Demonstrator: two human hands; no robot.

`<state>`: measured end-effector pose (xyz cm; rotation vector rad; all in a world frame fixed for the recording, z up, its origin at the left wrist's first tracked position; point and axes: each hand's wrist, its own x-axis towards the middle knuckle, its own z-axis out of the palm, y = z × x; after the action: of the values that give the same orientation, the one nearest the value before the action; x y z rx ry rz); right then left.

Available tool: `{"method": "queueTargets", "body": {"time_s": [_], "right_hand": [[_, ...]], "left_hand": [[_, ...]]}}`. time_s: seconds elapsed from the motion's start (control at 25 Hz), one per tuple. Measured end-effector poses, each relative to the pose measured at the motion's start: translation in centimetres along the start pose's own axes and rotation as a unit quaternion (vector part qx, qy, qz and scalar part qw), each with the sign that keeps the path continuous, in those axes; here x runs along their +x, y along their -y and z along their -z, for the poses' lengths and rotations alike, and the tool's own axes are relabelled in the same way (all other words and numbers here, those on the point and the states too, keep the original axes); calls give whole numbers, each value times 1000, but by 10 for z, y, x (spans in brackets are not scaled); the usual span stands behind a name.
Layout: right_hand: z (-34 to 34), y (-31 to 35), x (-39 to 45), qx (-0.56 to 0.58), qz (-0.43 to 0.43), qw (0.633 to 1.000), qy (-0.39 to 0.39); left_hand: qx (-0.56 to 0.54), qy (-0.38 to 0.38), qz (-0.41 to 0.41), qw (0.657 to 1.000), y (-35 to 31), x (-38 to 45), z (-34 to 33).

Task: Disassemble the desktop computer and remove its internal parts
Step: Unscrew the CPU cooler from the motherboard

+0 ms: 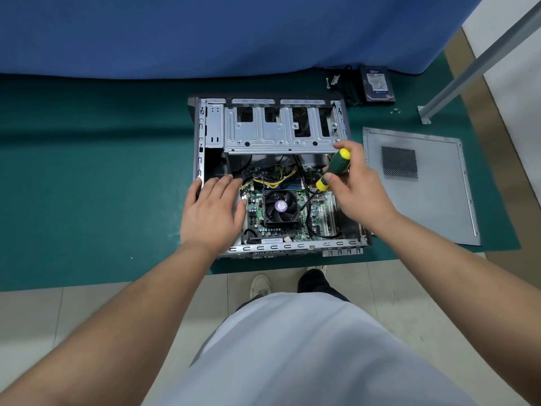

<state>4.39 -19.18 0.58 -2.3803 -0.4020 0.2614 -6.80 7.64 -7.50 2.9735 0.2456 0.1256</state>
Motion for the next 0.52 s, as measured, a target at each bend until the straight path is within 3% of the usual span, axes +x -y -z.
{"method": "queueTargets", "body": {"time_s": [0.52], "right_hand": [[-35, 44, 37, 60, 45, 997, 18]], "left_hand": [[0, 0, 2, 1000, 1, 0, -2]]}}
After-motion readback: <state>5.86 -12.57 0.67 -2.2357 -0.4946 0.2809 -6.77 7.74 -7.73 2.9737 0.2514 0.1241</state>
